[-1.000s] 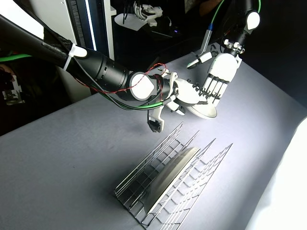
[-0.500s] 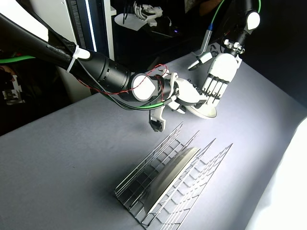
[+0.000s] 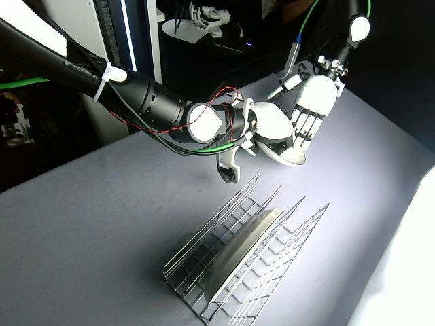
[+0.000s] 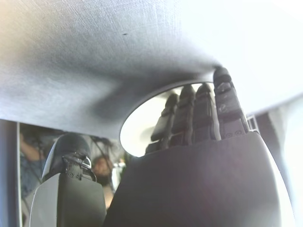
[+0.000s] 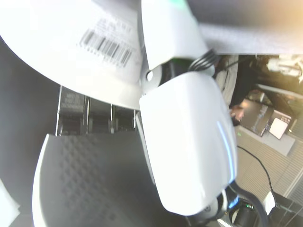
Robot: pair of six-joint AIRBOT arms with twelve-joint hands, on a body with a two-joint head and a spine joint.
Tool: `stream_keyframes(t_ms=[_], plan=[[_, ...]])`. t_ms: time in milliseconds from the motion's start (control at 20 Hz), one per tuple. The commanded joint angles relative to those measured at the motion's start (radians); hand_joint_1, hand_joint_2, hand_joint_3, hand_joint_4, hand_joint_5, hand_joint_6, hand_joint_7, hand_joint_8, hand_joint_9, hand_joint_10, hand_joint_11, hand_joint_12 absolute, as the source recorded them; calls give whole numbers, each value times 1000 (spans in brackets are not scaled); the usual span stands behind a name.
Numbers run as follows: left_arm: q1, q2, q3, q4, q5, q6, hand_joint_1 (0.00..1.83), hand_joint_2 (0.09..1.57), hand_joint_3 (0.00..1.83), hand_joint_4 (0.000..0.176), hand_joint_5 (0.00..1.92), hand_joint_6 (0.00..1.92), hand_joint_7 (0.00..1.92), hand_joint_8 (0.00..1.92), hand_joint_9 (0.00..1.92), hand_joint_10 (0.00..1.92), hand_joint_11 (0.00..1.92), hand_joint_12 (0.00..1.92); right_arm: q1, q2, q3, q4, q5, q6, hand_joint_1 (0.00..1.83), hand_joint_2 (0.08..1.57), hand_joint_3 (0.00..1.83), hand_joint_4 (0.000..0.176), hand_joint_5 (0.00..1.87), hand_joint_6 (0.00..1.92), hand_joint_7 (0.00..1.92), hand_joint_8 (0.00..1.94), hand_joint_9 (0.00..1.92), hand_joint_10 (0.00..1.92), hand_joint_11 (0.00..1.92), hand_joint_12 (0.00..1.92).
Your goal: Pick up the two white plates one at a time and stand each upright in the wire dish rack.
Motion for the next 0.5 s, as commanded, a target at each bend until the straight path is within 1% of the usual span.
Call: stream_keyframes(t_ms=[0, 200, 350, 450], plan=[[-4, 5, 2, 25, 9, -3, 0, 1073, 24, 0, 0, 0, 0, 0, 0, 0, 0, 0, -8, -2, 1, 5, 2, 4, 1378, 1105, 0, 0, 922, 1045, 999, 918, 959, 1119, 899, 1217], [-31, 22, 6, 25, -5, -3, 0, 1076, 22, 0, 8, 3, 0, 0, 0, 0, 0, 0, 7, 11, 0, 5, 42, 4, 1381, 1100, 0, 0, 887, 1040, 1024, 896, 995, 1097, 942, 1190], [-54, 34, 9, 25, -18, -3, 0, 1079, 20, 0, 9, 3, 0, 0, 0, 0, 0, 0, 21, 34, -15, 16, 70, 5, 1384, 1096, 0, 0, 887, 1016, 1034, 897, 1010, 1083, 931, 1234], [-72, 43, 13, 25, -25, -3, 0, 1099, 25, 0, 5, 0, 0, 0, 0, 0, 0, 0, 30, 50, -29, 29, 77, 5, 1381, 1106, 0, 0, 840, 1030, 1040, 925, 989, 1126, 878, 1297]])
